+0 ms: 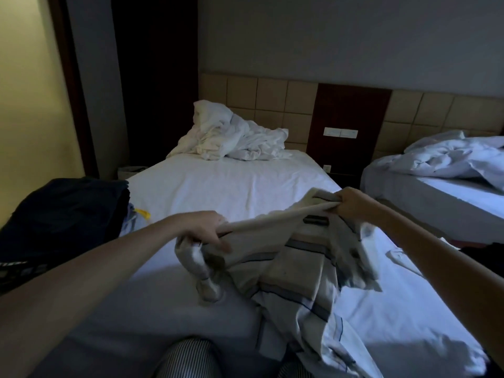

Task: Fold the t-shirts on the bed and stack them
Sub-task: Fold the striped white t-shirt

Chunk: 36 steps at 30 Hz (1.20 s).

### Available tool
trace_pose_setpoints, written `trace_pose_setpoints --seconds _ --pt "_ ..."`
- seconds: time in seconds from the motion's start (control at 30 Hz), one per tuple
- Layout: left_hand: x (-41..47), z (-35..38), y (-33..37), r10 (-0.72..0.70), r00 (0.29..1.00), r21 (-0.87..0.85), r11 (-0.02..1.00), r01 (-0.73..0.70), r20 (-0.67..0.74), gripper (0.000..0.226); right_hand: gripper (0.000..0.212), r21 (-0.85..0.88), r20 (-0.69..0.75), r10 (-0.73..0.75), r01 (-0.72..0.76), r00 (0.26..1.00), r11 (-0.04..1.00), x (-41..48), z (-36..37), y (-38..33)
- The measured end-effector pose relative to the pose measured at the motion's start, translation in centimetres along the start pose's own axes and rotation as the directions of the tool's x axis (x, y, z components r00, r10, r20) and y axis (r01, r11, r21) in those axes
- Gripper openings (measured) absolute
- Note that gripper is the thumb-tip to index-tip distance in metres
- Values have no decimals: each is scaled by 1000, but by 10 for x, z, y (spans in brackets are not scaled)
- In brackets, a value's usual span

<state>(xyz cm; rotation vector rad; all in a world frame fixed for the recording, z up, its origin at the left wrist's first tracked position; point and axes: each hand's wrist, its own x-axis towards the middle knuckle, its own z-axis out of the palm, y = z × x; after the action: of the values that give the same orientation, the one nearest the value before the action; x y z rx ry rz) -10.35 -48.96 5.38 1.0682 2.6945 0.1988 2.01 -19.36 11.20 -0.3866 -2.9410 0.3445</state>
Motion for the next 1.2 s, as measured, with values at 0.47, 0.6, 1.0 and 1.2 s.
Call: trace_pose_setpoints --seconds 0.47,0.6,1.0,1.2 --pt "-10 -52 -17 119 978 -154 977 -145 -170 68 42 -200 205 -75 116 976 973 -2 -47 -12" --pt "0 -68 -17 46 918 169 985 23 -394 56 31 -478 3 -67 60 998 876 1 -52 -25" --pt "-29 -107 -5 2 927 -191 978 -79 -375 19 38 294 -91 -194 213 977 932 7 -59 -21" --pt "-36 -131 -13 -44 798 236 944 230 -600 45 49 -398 -186 -185 99 965 912 28 -65 -34"
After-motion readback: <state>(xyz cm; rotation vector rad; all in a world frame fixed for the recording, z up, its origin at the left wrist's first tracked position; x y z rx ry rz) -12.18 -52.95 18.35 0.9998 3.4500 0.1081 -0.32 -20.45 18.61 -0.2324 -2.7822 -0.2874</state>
